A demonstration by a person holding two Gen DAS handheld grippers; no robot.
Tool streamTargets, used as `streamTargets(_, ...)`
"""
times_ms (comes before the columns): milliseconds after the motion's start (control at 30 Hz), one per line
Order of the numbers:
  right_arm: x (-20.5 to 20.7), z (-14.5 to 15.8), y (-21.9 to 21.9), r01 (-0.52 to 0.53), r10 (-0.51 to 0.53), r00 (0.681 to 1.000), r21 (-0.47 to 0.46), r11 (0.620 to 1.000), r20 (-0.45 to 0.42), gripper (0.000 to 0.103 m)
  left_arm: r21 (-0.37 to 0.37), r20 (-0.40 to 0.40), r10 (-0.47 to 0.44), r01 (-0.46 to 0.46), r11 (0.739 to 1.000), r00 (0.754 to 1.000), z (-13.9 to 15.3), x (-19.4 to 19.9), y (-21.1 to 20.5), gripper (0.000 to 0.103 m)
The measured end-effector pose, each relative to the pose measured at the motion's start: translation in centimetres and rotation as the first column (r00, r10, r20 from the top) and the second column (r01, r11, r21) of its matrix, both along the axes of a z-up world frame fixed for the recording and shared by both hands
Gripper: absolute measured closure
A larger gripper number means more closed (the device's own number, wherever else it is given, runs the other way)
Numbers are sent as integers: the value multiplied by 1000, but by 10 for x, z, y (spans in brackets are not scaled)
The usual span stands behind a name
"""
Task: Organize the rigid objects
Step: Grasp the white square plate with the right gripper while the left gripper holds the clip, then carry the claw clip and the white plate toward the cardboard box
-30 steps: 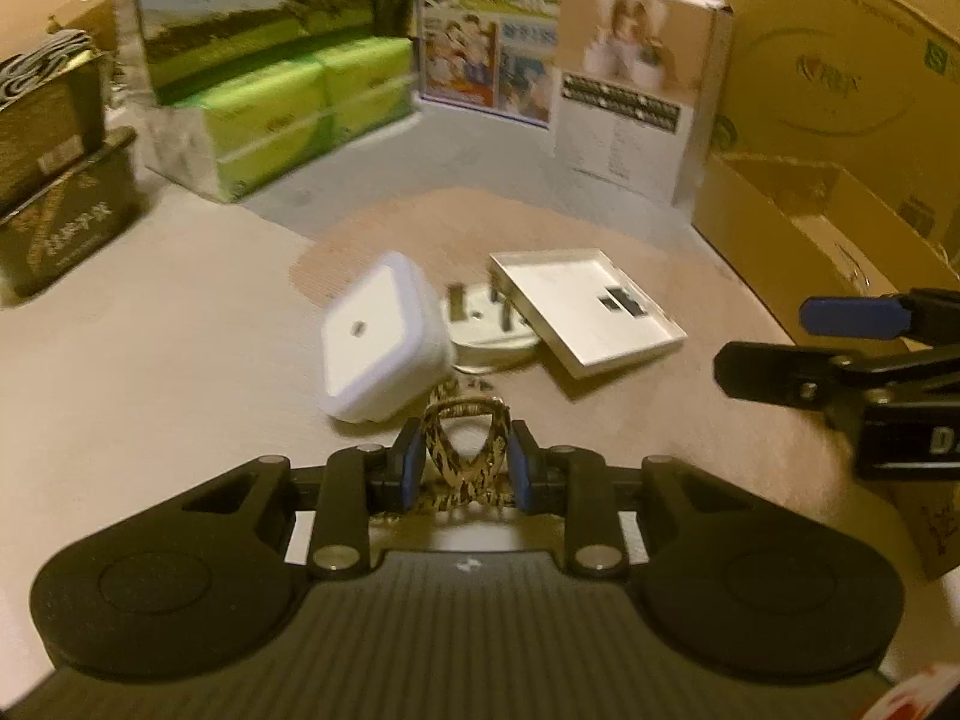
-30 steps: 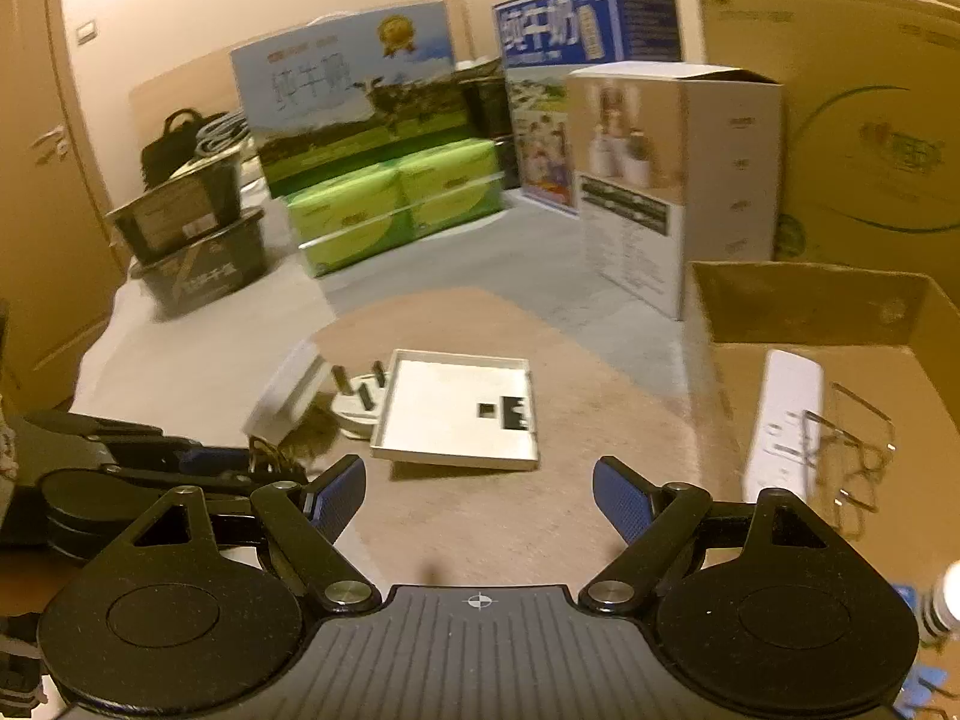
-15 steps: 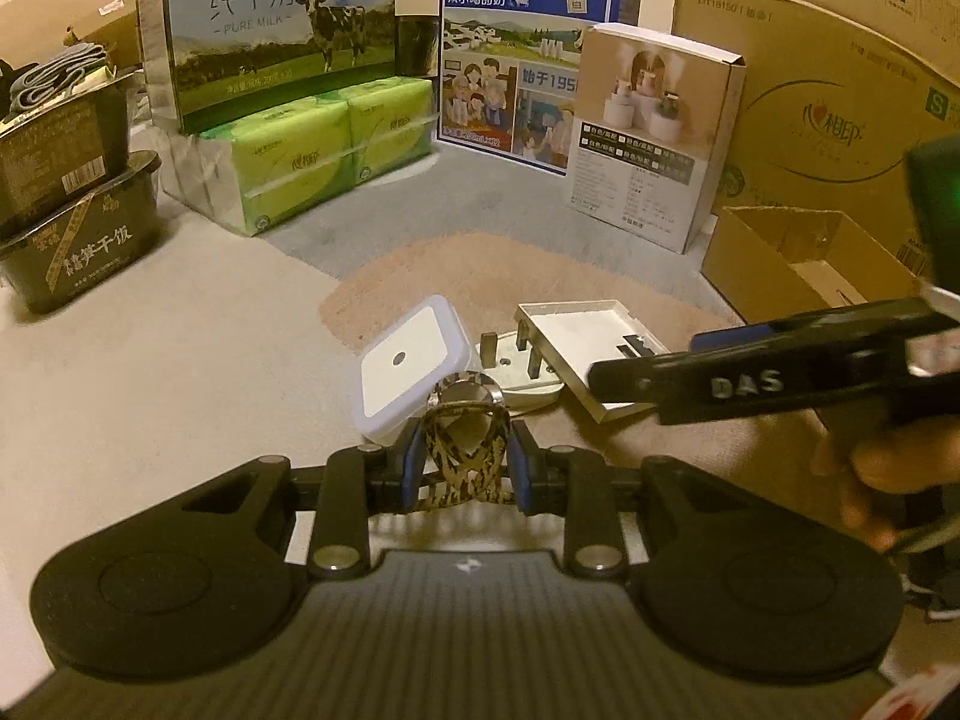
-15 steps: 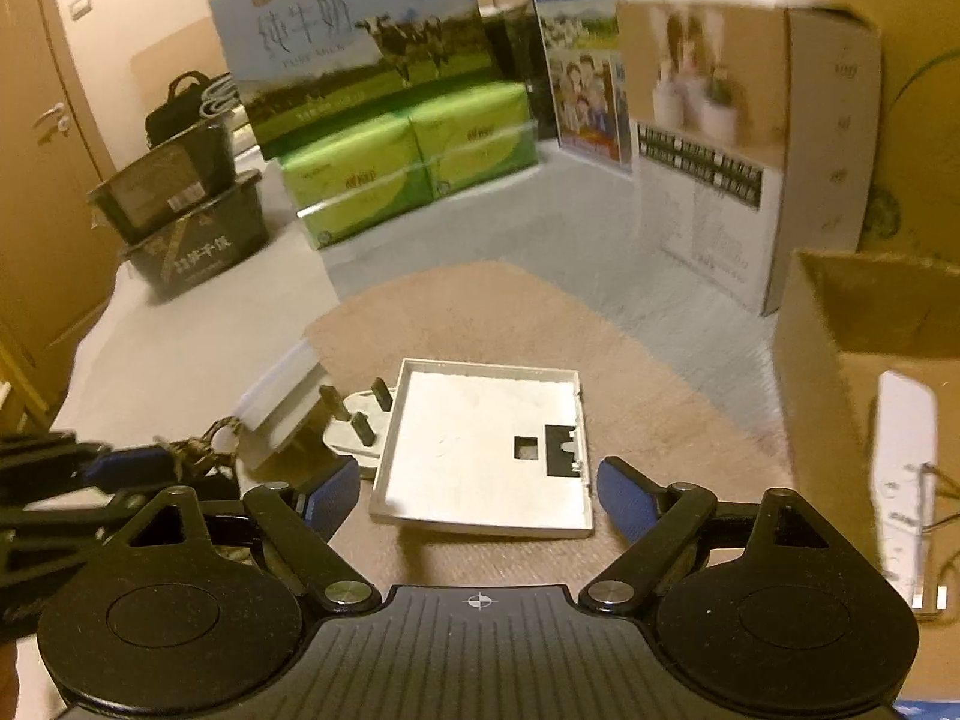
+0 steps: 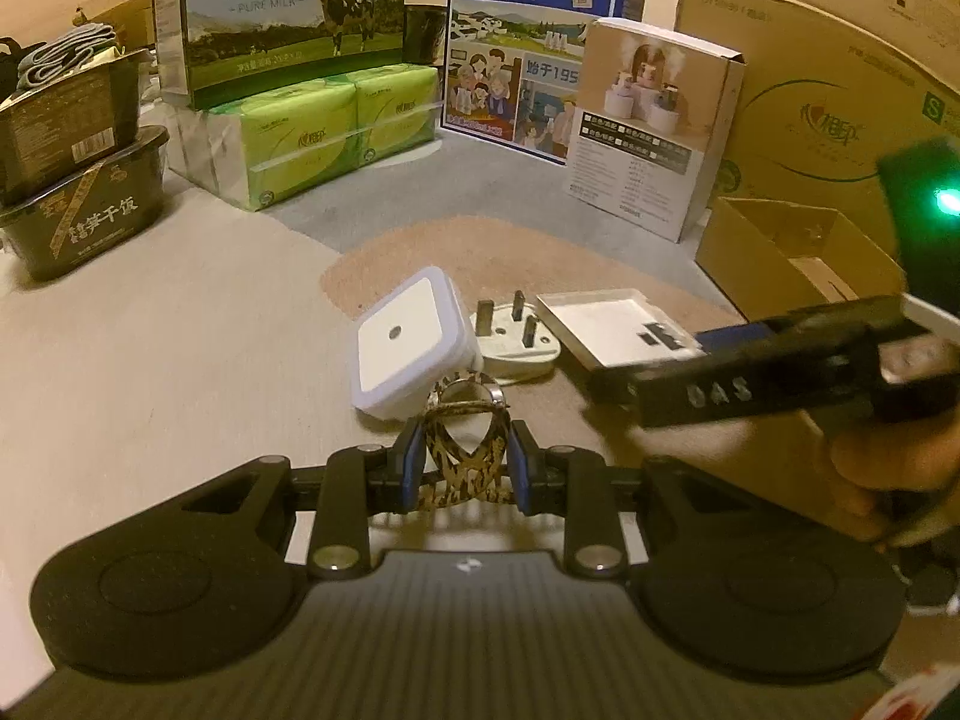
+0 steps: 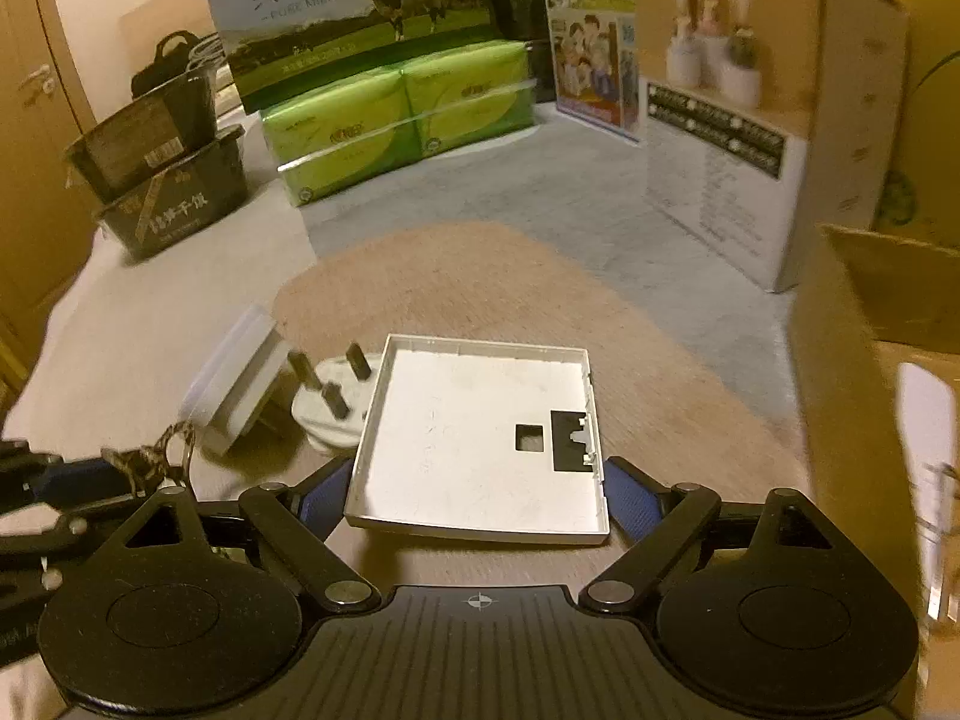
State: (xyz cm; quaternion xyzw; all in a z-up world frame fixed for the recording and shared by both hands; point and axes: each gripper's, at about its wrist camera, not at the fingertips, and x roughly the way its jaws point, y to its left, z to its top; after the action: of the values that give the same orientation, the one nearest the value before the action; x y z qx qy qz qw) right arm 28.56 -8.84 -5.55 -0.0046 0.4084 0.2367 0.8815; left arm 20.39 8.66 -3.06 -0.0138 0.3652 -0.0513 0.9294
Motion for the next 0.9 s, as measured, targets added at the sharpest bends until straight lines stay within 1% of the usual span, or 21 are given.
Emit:
streamTargets(100, -30, 5, -8, 18, -17, 1000, -33, 999, 13, 15, -4, -1, -3, 3, 1000, 1000, 2, -14, -5, 77)
streamTargets(267, -97, 6, -25, 26, -22, 999, -98, 995, 43, 16, -8, -11, -17, 16, 1000, 1000, 3, -45, -10, 77)
streamTargets(367, -132, 1, -36, -6, 9, 999, -89, 996, 31, 16, -19, -22, -12, 11, 1000, 1000, 2, -63, -10, 77)
streamTargets(433, -147, -2, -38, -18, 20, 999, -75, 997, 27, 15, -24, -31, -9, 8, 1000, 999, 0, -72, -11, 77)
streamTargets(567, -152, -7, -41, -12, 14, 1000, -57, 998, 26, 15, -32, -40, -4, 3, 999, 999, -2, -83, -13, 78)
streamTargets(700, -143, -7, -37, -3, 5, 999, -48, 999, 39, 14, -36, -37, -7, 6, 999, 999, -1, -86, -15, 77)
streamTargets(900, -135, -12, -28, -6, 12, 998, -86, 996, 64, 13, -32, -35, -17, 16, 999, 999, -2, -85, -17, 78)
